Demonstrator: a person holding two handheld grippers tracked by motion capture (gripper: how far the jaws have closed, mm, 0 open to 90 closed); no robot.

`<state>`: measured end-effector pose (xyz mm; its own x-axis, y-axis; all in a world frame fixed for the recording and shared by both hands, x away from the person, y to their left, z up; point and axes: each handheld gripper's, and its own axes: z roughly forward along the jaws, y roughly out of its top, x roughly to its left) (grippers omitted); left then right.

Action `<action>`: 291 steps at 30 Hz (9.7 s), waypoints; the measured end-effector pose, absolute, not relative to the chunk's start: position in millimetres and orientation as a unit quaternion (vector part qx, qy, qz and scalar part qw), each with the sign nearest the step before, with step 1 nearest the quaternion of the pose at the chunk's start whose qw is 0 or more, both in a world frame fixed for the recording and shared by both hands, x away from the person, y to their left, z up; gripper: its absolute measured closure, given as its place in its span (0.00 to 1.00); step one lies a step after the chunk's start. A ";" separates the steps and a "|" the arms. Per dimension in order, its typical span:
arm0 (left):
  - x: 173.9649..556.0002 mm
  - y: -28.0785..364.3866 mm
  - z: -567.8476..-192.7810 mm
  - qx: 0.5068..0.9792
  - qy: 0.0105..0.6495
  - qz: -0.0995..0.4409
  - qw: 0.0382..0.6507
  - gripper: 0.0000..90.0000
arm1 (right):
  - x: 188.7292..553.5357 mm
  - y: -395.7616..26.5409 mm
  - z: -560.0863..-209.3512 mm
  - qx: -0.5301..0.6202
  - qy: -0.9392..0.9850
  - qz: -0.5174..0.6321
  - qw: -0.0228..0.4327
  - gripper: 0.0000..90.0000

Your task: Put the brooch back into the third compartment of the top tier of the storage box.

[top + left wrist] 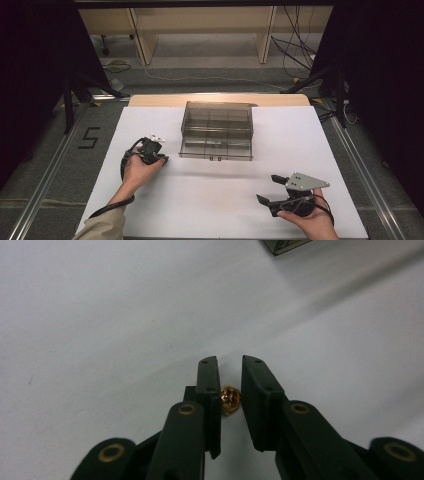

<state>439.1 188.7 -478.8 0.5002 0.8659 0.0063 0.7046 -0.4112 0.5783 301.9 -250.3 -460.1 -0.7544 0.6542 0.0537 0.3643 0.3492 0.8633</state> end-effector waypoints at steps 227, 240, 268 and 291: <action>387.7 102.1 -404.3 0.767 0.321 0.252 0.495 0.89 | 301.8 -251.2 -459.9 0.317 0.806 0.477 0.152 0.18; 387.6 95.2 -404.2 0.769 0.313 0.255 0.496 0.89 | 301.9 -251.1 -460.1 0.317 0.806 0.477 0.151 0.18; 386.7 84.0 -402.0 0.773 0.301 0.248 0.500 0.89 | 301.6 -251.5 -459.5 0.316 0.806 0.477 0.152 0.18; 385.5 76.1 -401.0 0.777 0.292 0.243 0.502 0.89 | 301.6 -251.5 -459.6 0.316 0.806 0.477 0.152 0.18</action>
<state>385.5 76.1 -401.0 0.7107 0.6984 0.0846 0.2098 -0.3252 0.9221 301.6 -251.5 -459.6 -0.7542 0.6542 0.0566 0.3649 0.3457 0.8645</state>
